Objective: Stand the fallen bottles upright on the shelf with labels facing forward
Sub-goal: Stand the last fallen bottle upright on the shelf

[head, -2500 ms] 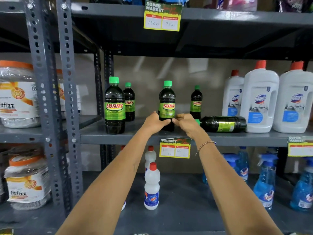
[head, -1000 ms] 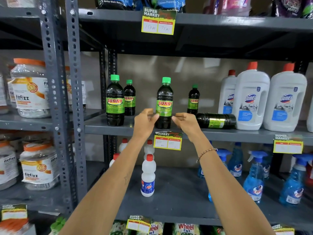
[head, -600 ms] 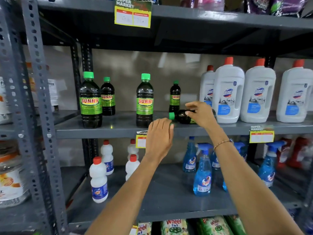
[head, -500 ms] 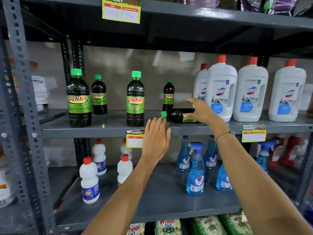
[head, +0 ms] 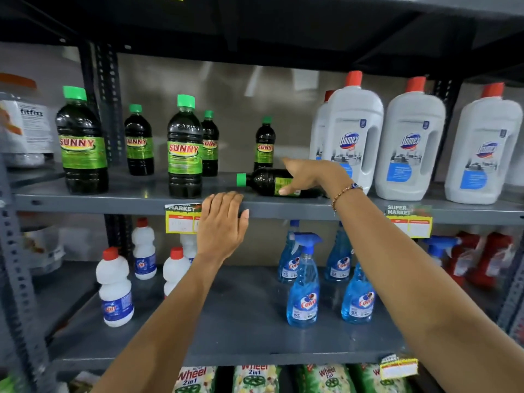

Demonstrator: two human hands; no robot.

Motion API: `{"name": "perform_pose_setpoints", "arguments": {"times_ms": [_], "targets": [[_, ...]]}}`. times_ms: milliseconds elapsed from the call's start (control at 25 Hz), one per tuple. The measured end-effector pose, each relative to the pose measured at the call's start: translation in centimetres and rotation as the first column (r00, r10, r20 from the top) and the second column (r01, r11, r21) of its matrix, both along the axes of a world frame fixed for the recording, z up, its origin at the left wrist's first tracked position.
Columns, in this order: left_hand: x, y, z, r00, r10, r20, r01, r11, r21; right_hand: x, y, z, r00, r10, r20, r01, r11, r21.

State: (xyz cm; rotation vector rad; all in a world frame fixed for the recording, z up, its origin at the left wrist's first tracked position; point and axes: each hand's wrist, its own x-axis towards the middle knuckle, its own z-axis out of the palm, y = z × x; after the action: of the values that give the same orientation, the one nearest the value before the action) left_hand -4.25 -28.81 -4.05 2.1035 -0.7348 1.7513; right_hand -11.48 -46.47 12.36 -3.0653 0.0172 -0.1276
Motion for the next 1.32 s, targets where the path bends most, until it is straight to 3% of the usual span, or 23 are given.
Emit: {"name": "perform_pose_setpoints", "arguments": {"times_ms": [80, 160, 280, 360, 400, 480, 560, 600, 800, 960, 1040, 1200, 1320], "targets": [[0.0, -0.1, -0.1, 1.0, -0.002, 0.008, 0.002, 1.0, 0.001, 1.1, -0.1, -0.4, 1.0, -0.025, 0.013, 0.026, 0.996, -0.088], [-0.2, -0.2, -0.3, 1.0, 0.013, 0.018, -0.013, 1.0, 0.006, 2.1, -0.2, -1.1, 0.99, -0.02, 0.138, 0.034, 0.995, -0.099], [0.0, 0.0, -0.4, 0.999, 0.024, 0.038, -0.025, 0.999, 0.021, 3.1, -0.3, -2.5, 0.949, -0.025, 0.314, 0.013, 0.999, 0.043], [-0.1, 0.0, -0.5, 0.999, 0.025, 0.043, -0.026, 0.999, 0.024, 3.6, 0.0, -2.9, 0.886, -0.071, 0.458, -0.055, 0.965, 0.256], [0.0, 0.1, -0.3, 0.999, 0.022, 0.041, -0.023, 0.999, 0.026, 3.8, 0.4, -3.0, 0.839, -0.128, 0.528, -0.115, 0.908, 0.403], [-0.1, 0.2, -0.2, 0.999, 0.022, 0.039, -0.023, 0.999, 0.028, 4.2, 1.4, -3.4, 0.765, -0.291, 0.574, -0.265, 0.671, 0.693], [-0.2, 0.2, -0.2, 0.999, 0.033, 0.026, -0.034, 0.999, 0.026, 4.1, 2.5, -4.0, 0.787, -0.349, 0.508, -0.343, 0.437, 0.832], [-0.3, 0.1, -0.2, 0.999, 0.033, 0.019, -0.034, 0.999, 0.022, 4.1, 2.7, -4.2, 0.798, -0.349, 0.491, -0.344, 0.405, 0.847], [-0.5, 0.1, -0.5, 1.0, 0.019, -0.01, -0.019, 1.0, 0.004, 5.4, 3.4, -4.8, 0.829, -0.305, 0.468, -0.294, 0.473, 0.83], [-0.7, 0.1, -0.3, 0.999, 0.012, -0.049, -0.011, 1.0, 0.012, 5.4, 2.8, -5.0, 0.919, -0.253, 0.303, -0.195, 0.376, 0.906], [-0.8, 0.2, -0.3, 0.998, 0.012, -0.056, -0.01, 1.0, 0.025, 5.6, 2.3, -5.2, 0.918, -0.294, 0.266, -0.148, 0.368, 0.918], [-1.0, 0.3, -0.3, 0.997, 0.009, -0.073, -0.008, 1.0, 0.023, 5.9, 2.8, -5.6, 0.824, -0.413, 0.389, -0.099, 0.57, 0.815], [-1.3, 0.4, -0.2, 0.996, 0.003, -0.091, 0.0, 1.0, 0.029, 6.0, 2.5, -5.5, 0.874, -0.364, 0.323, -0.123, 0.477, 0.87]]}}
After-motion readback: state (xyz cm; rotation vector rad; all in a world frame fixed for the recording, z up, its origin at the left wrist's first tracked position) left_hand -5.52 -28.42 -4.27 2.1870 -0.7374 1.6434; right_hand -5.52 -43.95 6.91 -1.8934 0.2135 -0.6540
